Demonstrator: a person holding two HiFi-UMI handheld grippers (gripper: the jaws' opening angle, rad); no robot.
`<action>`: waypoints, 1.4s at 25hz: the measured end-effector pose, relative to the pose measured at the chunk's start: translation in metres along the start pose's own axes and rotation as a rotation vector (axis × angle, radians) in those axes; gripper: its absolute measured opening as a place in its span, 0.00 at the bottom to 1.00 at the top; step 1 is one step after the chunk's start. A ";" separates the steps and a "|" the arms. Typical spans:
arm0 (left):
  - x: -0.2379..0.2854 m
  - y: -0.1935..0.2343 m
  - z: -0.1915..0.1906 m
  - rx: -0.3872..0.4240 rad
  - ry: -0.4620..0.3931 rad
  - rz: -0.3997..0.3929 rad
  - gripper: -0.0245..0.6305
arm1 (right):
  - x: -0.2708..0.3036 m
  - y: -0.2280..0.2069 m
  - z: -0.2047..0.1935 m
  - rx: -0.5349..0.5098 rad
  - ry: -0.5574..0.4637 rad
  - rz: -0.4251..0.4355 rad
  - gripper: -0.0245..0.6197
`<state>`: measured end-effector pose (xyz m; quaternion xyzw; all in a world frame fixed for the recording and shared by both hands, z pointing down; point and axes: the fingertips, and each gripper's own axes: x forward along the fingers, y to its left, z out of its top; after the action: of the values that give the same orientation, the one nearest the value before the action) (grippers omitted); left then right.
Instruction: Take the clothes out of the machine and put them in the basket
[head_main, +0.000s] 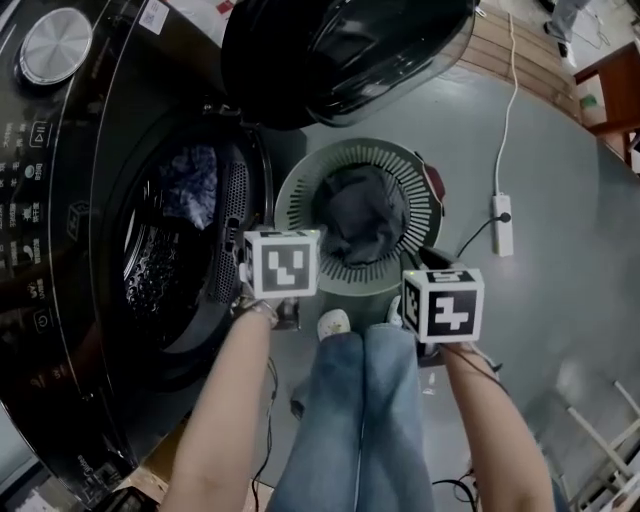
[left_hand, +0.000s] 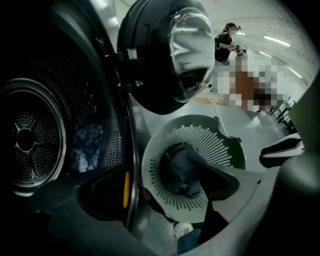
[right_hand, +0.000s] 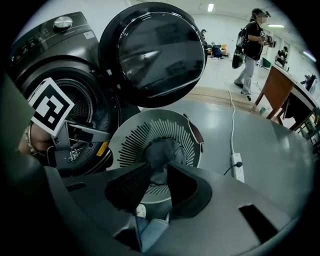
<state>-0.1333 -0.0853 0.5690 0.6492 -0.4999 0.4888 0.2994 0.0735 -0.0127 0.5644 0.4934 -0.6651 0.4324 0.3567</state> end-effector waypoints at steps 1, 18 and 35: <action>0.000 0.014 0.003 0.000 -0.001 0.037 0.74 | 0.001 -0.002 0.006 -0.006 0.007 -0.004 0.18; 0.026 0.220 -0.034 -0.133 0.076 0.637 0.74 | 0.044 0.016 0.023 -0.115 0.095 0.044 0.05; 0.101 0.260 -0.063 0.038 0.227 0.459 0.74 | 0.107 0.052 0.008 -0.279 0.026 0.052 0.05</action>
<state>-0.3973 -0.1497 0.6593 0.4652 -0.5882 0.6229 0.2227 -0.0048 -0.0499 0.6461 0.4159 -0.7266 0.3513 0.4191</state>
